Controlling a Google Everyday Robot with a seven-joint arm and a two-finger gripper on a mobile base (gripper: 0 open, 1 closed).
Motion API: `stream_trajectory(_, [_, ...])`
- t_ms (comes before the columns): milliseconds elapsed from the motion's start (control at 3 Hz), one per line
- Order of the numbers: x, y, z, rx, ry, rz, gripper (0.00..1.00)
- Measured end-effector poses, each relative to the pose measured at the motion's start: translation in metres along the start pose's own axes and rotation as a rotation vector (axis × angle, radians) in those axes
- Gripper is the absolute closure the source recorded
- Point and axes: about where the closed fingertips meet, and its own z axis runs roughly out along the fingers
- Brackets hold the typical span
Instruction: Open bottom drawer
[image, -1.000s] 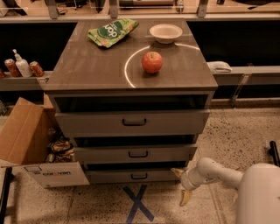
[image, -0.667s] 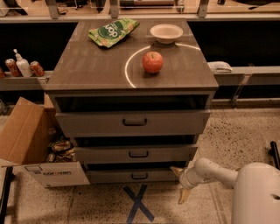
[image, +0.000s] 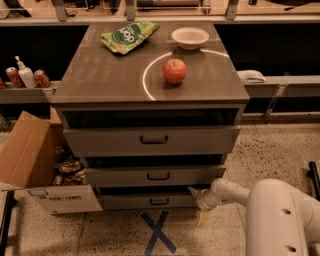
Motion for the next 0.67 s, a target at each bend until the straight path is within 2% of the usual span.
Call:
stream_trajectory(333, [-0.0039, -0.01, 0.0098, 0.008, -0.008, -0.007, 0.25])
stream_trajectory(667, [-0.0128, -0.0026, 0.0133, -0.001, -0.011, -0.021, 0.5])
